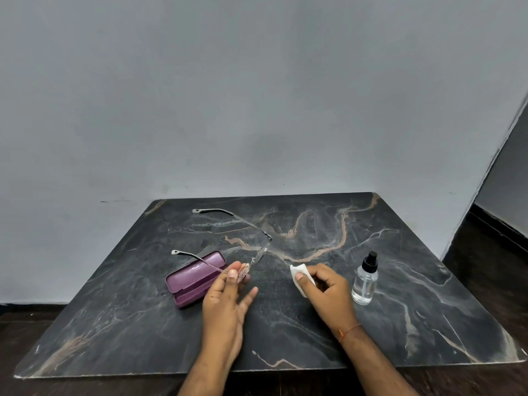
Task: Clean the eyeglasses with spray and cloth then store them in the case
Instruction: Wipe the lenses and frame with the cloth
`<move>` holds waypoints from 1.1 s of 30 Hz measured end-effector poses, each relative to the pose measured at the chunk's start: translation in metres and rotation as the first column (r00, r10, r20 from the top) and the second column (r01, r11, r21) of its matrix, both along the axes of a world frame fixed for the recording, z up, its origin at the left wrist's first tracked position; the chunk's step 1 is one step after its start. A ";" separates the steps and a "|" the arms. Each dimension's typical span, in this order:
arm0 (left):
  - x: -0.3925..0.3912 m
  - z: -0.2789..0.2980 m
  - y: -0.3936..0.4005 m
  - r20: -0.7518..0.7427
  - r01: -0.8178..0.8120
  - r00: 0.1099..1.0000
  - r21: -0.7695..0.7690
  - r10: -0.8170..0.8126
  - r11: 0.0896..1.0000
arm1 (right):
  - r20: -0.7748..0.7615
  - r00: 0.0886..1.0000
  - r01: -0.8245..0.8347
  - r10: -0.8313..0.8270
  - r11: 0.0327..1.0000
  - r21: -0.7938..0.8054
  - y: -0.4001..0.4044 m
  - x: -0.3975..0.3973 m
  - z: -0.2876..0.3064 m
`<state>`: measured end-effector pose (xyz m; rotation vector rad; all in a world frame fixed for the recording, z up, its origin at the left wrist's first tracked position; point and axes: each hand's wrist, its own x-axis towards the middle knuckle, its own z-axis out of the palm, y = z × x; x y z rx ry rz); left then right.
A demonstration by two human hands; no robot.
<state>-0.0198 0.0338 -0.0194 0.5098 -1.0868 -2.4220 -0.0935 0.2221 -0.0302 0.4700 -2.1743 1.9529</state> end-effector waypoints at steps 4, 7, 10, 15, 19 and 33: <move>0.006 0.011 0.016 -0.043 0.155 0.988 0.223 -0.149 0.963 | 0.070 0.971 -0.214 0.231 0.959 -0.188 0.003 0.011 0.009; 0.008 0.012 0.028 -0.042 0.253 0.967 0.249 -0.251 0.935 | 0.018 0.930 -0.350 0.366 0.901 -0.255 0.002 0.021 0.029; 0.012 0.016 0.042 -0.084 0.355 0.935 0.260 -0.345 0.898 | -0.017 0.895 -0.438 0.447 0.869 -0.229 -0.001 0.027 0.056; 0.013 0.014 0.056 -0.104 0.408 0.913 0.288 -0.395 0.866 | -0.055 0.893 -0.450 0.447 0.891 -0.058 0.000 0.029 0.076; 0.012 0.014 0.058 -0.137 0.442 0.897 0.276 -0.421 0.853 | -0.066 0.898 -0.433 0.436 0.900 0.047 0.001 0.029 0.085; 0.013 -0.011 0.003 0.049 -0.038 0.991 -0.796 0.126 0.604 | -0.244 0.894 -0.167 0.376 0.785 0.596 0.014 0.020 0.132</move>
